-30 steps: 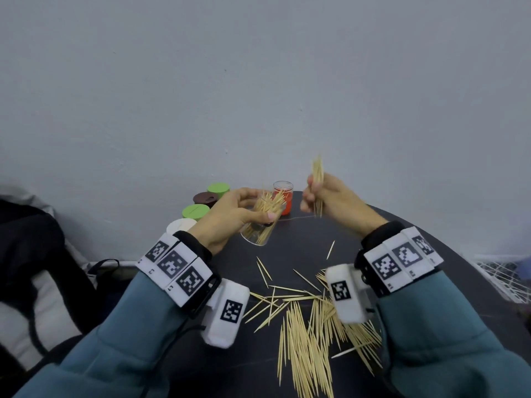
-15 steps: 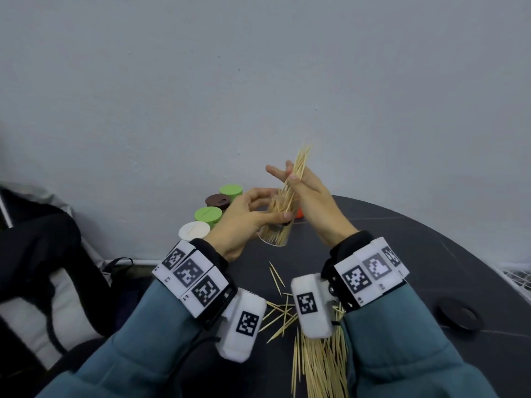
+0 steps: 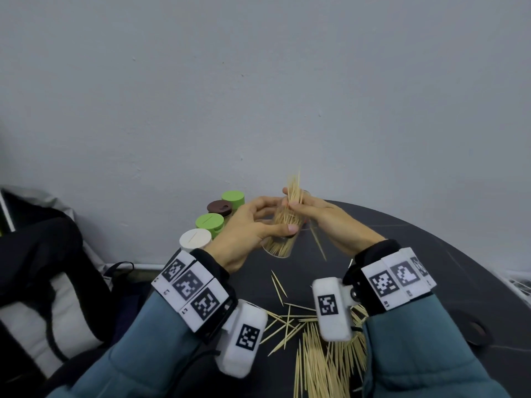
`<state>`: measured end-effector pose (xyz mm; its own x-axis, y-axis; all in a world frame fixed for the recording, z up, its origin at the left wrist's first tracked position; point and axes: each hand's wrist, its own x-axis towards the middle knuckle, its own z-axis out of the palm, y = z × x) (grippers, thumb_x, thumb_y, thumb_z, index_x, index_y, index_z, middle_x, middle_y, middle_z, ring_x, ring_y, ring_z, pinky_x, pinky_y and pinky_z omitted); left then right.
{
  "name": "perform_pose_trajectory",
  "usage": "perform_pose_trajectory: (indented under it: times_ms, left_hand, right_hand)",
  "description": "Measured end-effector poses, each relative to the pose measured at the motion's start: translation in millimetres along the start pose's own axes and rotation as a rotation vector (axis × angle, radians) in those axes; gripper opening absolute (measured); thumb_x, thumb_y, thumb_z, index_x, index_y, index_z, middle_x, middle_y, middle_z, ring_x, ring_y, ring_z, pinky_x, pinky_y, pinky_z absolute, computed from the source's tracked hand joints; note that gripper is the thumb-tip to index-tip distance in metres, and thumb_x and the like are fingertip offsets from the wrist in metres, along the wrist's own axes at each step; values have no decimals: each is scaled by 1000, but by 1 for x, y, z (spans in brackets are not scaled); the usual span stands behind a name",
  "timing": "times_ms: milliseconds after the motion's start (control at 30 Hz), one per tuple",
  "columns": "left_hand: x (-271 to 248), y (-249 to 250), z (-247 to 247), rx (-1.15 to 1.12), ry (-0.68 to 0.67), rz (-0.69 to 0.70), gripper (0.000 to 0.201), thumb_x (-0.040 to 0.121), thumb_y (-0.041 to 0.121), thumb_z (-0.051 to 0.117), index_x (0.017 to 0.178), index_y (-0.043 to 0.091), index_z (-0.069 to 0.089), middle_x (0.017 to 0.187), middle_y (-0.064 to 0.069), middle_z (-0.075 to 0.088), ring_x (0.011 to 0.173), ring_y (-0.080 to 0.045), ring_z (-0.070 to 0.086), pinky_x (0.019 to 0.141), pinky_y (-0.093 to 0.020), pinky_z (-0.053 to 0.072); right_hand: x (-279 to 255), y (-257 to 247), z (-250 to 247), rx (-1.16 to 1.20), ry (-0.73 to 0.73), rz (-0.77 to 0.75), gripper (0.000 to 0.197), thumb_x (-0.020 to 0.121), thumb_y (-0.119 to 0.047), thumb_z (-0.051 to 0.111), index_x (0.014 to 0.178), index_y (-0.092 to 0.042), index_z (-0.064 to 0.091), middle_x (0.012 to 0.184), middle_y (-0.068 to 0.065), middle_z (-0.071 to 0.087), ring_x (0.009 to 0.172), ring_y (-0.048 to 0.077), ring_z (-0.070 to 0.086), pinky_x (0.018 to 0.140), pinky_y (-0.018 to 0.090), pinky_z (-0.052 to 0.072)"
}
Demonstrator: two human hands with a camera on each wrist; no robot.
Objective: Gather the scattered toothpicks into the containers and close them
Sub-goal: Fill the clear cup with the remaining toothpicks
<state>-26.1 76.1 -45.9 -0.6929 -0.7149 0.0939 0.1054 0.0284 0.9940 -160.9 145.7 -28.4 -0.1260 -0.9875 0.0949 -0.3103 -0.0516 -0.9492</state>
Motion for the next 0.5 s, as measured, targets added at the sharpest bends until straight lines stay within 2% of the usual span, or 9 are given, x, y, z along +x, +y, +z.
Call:
perform_pose_trajectory:
  times_ms: [67,133,200,267,333,400,500]
  left_hand:
    - [-1,0,1,19,-17,2,47,75,-5,71,116,11,57,110,-3,64,79,-4,68,65,-17,53]
    - [-1,0,2,38,-31,1,48,75,-4,72,118,12,57,111,-4,64,83,-5,67,68,-19,53]
    - [-2,0,2,47,-42,2,51,75,-3,72,120,11,56,114,-5,64,88,-8,66,74,-22,55]
    - [-3,1,3,50,-51,2,50,75,-4,72,120,11,56,115,-6,63,91,-10,66,80,-26,55]
    - [-4,2,4,58,-64,-1,49,75,-4,71,118,13,56,113,-6,64,91,-11,66,84,-30,54]
    - [-5,2,4,69,-77,-4,49,75,-3,71,119,13,56,112,-6,64,92,-12,66,82,-29,54]
    - [-6,2,5,104,-91,-11,51,76,-1,72,122,12,56,114,-7,65,94,-14,65,79,-27,53]
  right_hand:
    - [-1,1,-4,17,-33,28,25,97,-17,42,119,-15,53,120,1,57,110,8,53,102,27,37]
    - [-2,1,-8,21,-63,15,30,95,-19,47,124,-11,52,122,1,59,110,9,55,98,24,39]
    - [-3,2,-10,11,-90,-17,44,88,-27,52,123,-1,52,125,15,59,114,17,56,98,27,40]
    - [-3,3,-14,6,-117,-33,60,81,-31,49,125,10,45,125,24,54,111,23,57,95,26,42]
    - [-3,4,-15,8,-143,-31,59,81,-33,50,125,6,48,124,21,57,111,19,57,98,28,40]
    - [-4,4,-17,42,-135,-14,48,85,-37,56,123,-7,54,126,11,60,117,17,56,103,30,38]
    - [-5,2,-20,61,-86,-40,45,93,-33,38,121,-1,55,134,4,53,119,16,54,99,27,41]
